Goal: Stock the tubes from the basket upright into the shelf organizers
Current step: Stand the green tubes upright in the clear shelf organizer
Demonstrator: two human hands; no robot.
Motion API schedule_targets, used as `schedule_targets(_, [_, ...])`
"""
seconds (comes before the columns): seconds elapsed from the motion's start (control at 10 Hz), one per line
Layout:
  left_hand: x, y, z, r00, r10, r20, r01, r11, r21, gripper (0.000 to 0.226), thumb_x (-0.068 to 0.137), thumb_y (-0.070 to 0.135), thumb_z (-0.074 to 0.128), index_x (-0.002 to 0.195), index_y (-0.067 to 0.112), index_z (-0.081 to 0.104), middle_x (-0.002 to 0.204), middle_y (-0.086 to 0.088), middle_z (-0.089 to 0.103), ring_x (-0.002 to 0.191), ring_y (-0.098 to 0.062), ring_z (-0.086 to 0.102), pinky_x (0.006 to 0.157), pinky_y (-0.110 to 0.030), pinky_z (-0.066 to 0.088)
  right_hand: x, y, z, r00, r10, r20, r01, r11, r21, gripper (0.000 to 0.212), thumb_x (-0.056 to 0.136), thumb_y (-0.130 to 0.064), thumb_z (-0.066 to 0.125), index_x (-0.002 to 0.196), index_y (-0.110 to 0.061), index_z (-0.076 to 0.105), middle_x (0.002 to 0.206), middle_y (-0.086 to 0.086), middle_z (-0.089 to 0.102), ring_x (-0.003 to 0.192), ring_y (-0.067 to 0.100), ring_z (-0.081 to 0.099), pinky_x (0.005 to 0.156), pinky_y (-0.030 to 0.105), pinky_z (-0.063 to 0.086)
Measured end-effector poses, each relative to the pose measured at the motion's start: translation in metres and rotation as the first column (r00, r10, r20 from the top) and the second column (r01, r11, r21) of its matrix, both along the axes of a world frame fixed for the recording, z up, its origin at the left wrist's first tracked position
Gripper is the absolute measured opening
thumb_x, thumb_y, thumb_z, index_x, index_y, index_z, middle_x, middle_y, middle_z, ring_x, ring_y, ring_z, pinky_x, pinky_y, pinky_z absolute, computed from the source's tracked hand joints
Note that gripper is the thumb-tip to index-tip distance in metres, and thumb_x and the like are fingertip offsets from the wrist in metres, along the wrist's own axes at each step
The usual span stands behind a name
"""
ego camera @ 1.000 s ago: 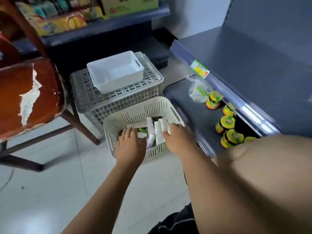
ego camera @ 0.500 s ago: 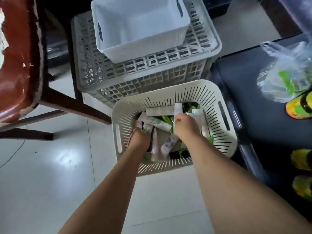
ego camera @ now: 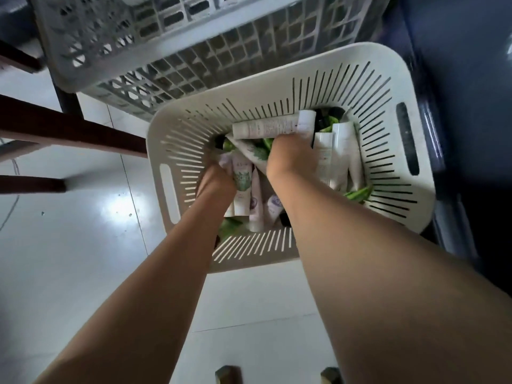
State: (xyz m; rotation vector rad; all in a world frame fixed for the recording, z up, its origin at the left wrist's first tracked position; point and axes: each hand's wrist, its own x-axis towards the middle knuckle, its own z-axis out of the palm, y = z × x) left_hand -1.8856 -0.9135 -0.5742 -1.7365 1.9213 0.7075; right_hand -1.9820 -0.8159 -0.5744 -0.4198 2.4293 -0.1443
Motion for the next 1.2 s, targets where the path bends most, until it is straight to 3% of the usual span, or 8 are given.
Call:
schedule_targets(0.2, [0.001,-0.006,0.004,0.996,-0.021,-0.082,0.032,0.991,0.13,0.006,0.083,0.011,0.072,0.082,0.008,0.077,0.082,-0.015,0.076,0.074,-0.027,0.073,0.076,-0.044,0.063,-0.009,-0.002,0.008,0.999,-0.027,0.046,0.027,1.0,-0.004,0.016,0.098,-0.007,0.053,0.108,-0.007,0.065,0.114,0.012,0.066,0.106,0.031,0.064,0.07,0.037,0.044])
schedule_targets(0.3, [-0.003,0.006,0.019,0.996,-0.035,-0.077,0.047,0.987,0.154,0.013,0.083,0.015,0.071,0.093,0.007,0.075,0.096,-0.015,0.076,0.076,-0.025,0.068,0.07,-0.037,0.059,-0.013,-0.003,0.013,0.995,-0.037,0.094,0.036,0.999,0.017,0.019,0.097,-0.006,0.053,0.113,-0.009,0.064,0.115,0.011,0.066,0.108,0.031,0.064,0.07,0.038,0.044])
schedule_targets(0.4, [-0.011,0.018,0.02,0.995,-0.008,-0.095,0.023,0.987,0.157,0.032,0.094,0.023,0.062,0.118,0.002,0.067,0.12,-0.017,0.069,0.109,-0.034,0.066,0.091,-0.042,0.055,-0.016,-0.004,0.015,0.99,-0.07,0.127,0.068,0.998,0.016,0.022,0.094,-0.005,0.056,0.114,-0.012,0.063,0.113,0.008,0.065,0.108,0.029,0.063,0.064,0.036,0.041])
schedule_targets(0.6, [-0.019,0.028,0.016,0.997,-0.038,-0.061,0.041,0.998,0.048,0.039,0.103,0.005,0.045,0.139,-0.007,0.047,0.139,-0.024,0.055,0.128,-0.04,0.054,0.101,-0.042,0.045,0.0,-0.005,0.013,0.98,-0.095,0.175,0.09,0.995,0.036,0.01,0.096,-0.012,0.054,0.088,-0.009,0.06,0.116,0.011,0.068,0.111,0.03,0.062,0.093,0.04,0.049])
schedule_targets(0.7, [-0.013,0.013,-0.007,0.999,-0.014,-0.044,0.017,0.998,0.058,0.038,0.103,0.009,0.046,0.139,-0.003,0.051,0.14,-0.022,0.056,0.128,-0.037,0.056,0.098,-0.04,0.047,0.003,-0.002,0.01,0.983,-0.101,0.156,0.099,0.995,0.017,0.018,0.095,-0.016,0.055,0.109,-0.014,0.065,0.124,0.011,0.063,0.121,0.031,0.055,0.101,0.041,0.043])
schedule_targets(0.9, [0.008,0.01,0.021,0.98,0.102,-0.168,-0.098,0.995,0.028,0.015,0.09,0.013,0.059,0.104,0.007,0.061,0.096,-0.01,0.066,0.092,-0.034,0.067,0.069,-0.035,0.049,0.009,0.017,0.008,0.957,-0.121,0.262,0.182,0.958,-0.221,0.037,0.096,-0.026,0.06,0.131,-0.034,0.058,0.128,0.002,0.063,0.122,0.028,0.054,0.102,0.046,0.046])
schedule_targets(1.1, [0.032,0.031,0.096,0.884,0.118,-0.453,-0.156,0.987,-0.047,0.018,0.086,0.019,0.065,0.068,0.014,0.064,0.045,0.005,0.056,0.037,-0.006,0.051,0.047,-0.02,0.036,0.024,0.05,0.06,0.859,-0.334,0.388,0.506,0.674,-0.539,0.02,0.088,-0.028,0.075,0.105,-0.024,0.064,0.097,-0.011,0.068,0.088,0.014,0.066,0.081,0.038,0.058])
schedule_targets(1.2, [0.029,0.047,0.141,0.793,0.128,-0.595,-0.178,0.984,-0.026,0.01,0.083,0.024,0.069,0.075,0.02,0.065,0.063,0.001,0.066,0.054,-0.017,0.061,0.053,-0.023,0.044,0.025,0.073,0.109,0.8,-0.425,0.424,0.6,0.536,-0.594,0.021,0.084,-0.028,0.076,0.101,-0.023,0.067,0.092,-0.009,0.072,0.087,0.014,0.068,0.083,0.043,0.059])
